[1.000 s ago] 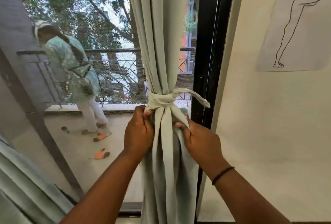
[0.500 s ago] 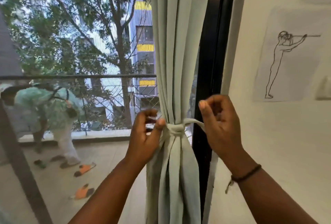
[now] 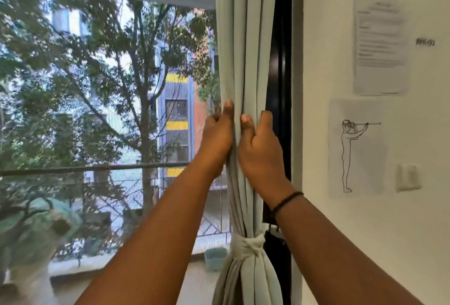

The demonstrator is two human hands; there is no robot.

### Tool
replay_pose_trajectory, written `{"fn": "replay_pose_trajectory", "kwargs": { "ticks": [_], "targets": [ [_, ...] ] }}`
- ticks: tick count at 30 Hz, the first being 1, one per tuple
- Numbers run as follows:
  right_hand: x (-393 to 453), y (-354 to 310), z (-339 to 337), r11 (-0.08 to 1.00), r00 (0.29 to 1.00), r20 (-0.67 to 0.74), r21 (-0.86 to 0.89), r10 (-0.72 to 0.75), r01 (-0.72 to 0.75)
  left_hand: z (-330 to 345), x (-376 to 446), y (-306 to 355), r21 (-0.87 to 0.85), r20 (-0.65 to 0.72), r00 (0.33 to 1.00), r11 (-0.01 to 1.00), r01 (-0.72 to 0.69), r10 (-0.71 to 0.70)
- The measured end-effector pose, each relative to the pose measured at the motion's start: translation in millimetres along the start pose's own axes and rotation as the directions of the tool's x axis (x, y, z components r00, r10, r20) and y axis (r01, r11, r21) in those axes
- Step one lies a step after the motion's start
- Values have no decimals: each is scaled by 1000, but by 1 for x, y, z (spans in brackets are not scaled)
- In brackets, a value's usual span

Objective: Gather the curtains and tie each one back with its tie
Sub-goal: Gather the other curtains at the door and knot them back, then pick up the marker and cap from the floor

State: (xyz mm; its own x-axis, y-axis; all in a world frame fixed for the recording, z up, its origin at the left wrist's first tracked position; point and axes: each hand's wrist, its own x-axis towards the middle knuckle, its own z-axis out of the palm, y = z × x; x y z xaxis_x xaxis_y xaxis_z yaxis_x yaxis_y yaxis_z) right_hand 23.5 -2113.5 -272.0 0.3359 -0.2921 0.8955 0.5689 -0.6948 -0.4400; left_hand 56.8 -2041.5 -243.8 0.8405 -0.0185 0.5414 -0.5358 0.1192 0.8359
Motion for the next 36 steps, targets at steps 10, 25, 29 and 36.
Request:
{"fn": "replay_pose_trajectory", "kwargs": {
  "ticks": [10,25,29,36],
  "targets": [
    [12,45,-30,959,955,-152,-91,253,-268,-24,3,-6,104,-270,946,982,-155,178],
    [-139,6,45,782,926,238,-497,-294,376,-72,-115,-163,220,473,849,965,145,-235],
    [-181,41,66,733,837,532,-519,-127,441,-79,-147,-220,418,621,689,901,113,-374],
    [-272,113,54,454,430,719,-685,546,570,-131,-201,-318,834,539,558,490,-253,-630]
  ]
}}
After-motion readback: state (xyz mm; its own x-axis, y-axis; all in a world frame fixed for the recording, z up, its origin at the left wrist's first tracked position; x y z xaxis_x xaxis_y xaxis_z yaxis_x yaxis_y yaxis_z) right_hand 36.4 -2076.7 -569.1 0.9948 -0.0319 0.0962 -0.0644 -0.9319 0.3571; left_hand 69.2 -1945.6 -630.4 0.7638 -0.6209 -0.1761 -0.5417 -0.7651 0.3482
